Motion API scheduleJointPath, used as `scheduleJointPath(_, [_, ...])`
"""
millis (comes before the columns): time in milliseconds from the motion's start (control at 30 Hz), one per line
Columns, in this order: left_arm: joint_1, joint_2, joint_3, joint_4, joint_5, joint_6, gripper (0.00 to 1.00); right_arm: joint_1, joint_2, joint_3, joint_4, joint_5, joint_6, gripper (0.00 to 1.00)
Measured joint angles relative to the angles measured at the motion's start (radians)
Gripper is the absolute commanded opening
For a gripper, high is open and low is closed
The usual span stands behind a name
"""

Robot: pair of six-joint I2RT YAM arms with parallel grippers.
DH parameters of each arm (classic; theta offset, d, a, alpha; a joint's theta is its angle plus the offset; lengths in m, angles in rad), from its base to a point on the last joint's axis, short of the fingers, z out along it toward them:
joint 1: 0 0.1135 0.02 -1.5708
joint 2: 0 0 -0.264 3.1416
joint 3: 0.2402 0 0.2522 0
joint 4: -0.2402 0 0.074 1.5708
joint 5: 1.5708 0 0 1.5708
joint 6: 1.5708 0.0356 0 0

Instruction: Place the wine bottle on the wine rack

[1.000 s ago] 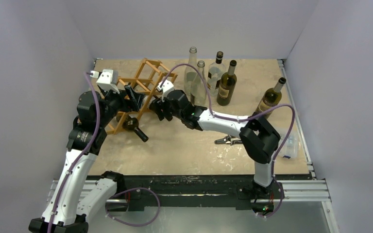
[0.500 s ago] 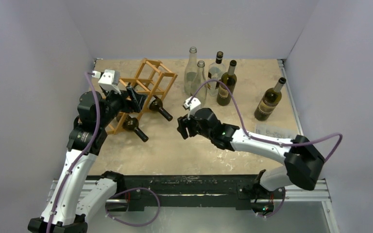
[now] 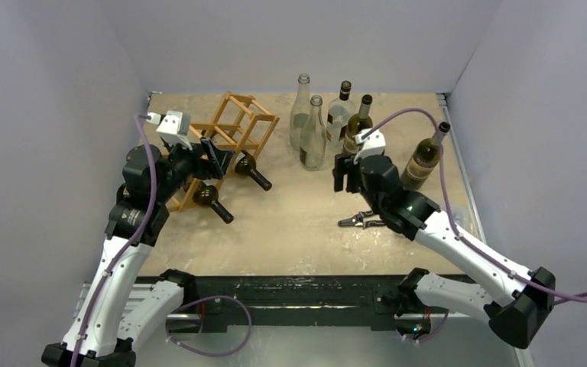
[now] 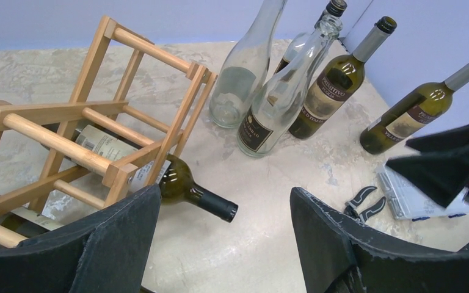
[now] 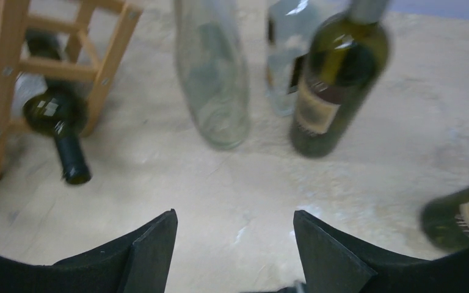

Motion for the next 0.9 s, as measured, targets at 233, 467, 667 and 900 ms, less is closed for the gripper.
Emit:
scheduleJointPath(233, [-0.001, -0.012, 0.000, 0.000, 0.002, -0.007, 0.78, -0.193, 0.027, 0.241, -0.142, 0.086, 0.003, 0.78])
scheduleJointPath(467, [-0.018, -0.012, 0.000, 0.000, 0.012, -0.007, 0.79, -0.298, 0.188, 0.466, -0.199, 0.074, 0.047, 0.81])
scheduleJointPath(667, [-0.033, -0.011, 0.000, 0.000, 0.013, -0.007, 0.79, -0.355, 0.380, 0.641, -0.233, 0.026, 0.082, 0.81])
scheduleJointPath(900, [-0.060, -0.007, 0.000, -0.002, 0.013, -0.007, 0.80, -0.417, 0.551, 0.795, -0.281, 0.025, 0.088, 0.76])
